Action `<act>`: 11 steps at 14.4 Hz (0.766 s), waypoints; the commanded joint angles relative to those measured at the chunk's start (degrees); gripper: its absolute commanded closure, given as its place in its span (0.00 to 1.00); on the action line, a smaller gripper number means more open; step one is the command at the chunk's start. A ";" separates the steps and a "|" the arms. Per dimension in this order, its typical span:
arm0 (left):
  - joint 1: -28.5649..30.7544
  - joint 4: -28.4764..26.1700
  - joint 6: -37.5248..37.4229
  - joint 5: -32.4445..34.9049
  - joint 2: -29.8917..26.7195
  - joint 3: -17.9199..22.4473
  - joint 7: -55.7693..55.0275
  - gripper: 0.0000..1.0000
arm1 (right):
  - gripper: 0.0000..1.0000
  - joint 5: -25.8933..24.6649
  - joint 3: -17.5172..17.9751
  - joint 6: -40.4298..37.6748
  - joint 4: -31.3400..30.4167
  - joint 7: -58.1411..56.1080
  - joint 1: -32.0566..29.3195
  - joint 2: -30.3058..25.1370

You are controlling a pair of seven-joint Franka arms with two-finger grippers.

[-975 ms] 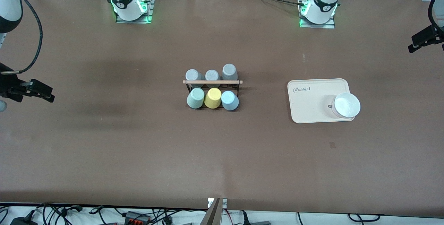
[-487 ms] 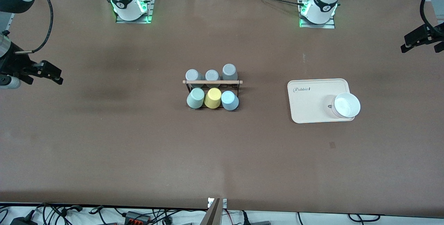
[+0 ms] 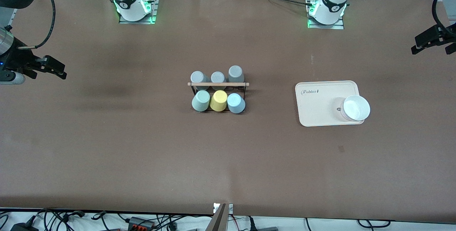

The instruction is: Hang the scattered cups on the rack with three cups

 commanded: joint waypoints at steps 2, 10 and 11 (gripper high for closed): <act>0.27 0.77 0.10 -0.41 0.24 -0.08 0.12 0.00 | 0.00 0.06 0.63 -0.45 0.05 -0.06 -0.78 -0.81; 0.27 0.59 0.10 -0.41 0.24 -0.17 0.12 0.00 | 0.00 0.23 0.63 -1.24 0.31 -0.49 -1.75 -1.25; 0.27 0.59 0.10 -0.41 0.24 -0.17 0.12 0.00 | 0.00 0.23 0.72 -2.11 0.31 -0.67 -1.66 -1.25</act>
